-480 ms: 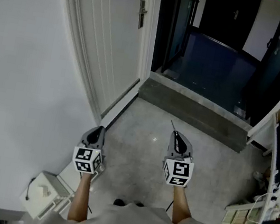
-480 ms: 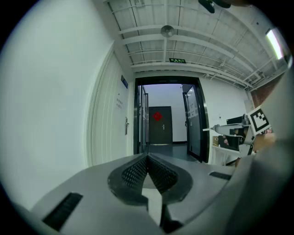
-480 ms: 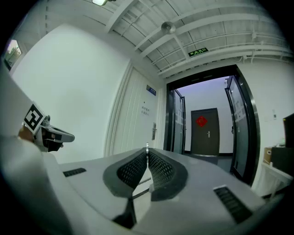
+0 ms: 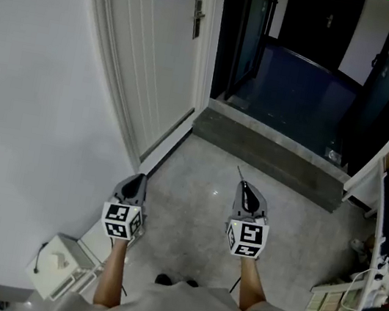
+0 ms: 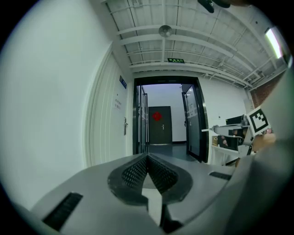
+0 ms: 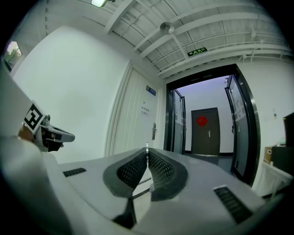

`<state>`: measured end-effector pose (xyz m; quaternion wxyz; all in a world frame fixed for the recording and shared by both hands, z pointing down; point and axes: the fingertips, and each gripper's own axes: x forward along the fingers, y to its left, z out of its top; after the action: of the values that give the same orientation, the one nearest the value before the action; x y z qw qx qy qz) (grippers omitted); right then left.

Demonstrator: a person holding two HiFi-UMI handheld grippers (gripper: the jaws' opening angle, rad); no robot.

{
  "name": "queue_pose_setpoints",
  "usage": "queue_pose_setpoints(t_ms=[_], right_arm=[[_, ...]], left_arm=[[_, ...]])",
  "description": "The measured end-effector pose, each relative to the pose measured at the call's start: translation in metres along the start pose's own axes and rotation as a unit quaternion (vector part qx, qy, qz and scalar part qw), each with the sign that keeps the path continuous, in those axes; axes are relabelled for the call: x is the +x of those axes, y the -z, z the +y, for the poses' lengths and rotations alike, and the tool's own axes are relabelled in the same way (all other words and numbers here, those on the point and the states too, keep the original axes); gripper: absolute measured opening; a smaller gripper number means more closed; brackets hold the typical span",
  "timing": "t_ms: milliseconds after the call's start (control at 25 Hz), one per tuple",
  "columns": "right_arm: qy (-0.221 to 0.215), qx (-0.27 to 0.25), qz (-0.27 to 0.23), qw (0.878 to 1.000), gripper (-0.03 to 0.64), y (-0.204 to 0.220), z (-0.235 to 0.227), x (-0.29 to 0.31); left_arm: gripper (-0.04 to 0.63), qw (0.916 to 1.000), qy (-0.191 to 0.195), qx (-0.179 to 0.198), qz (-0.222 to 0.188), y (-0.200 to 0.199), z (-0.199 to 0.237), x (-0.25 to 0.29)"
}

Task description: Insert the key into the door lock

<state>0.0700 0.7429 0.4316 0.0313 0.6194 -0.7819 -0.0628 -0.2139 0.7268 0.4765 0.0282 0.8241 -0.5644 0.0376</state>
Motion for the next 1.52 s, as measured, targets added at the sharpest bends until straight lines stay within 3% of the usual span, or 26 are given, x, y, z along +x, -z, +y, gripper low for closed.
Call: queue_pose_setpoints(t_ms=[840, 1200, 1520], right_arm=[[-0.025, 0.004, 0.010, 1.000, 0.029, 0.027, -0.052, 0.013], [-0.021, 0.001, 0.018, 1.000, 0.029, 0.042, -0.068, 0.079], [-0.007, -0.009, 0.008, 1.000, 0.029, 0.036, -0.080, 0.199]], left_arm=[[0.017, 0.9998, -0.006, -0.013, 0.015, 0.020, -0.060, 0.037], [0.017, 0.9996, 0.005, -0.020, 0.022, 0.028, -0.041, 0.109], [0.017, 0.9995, 0.026, -0.014, 0.010, 0.009, 0.017, 0.222]])
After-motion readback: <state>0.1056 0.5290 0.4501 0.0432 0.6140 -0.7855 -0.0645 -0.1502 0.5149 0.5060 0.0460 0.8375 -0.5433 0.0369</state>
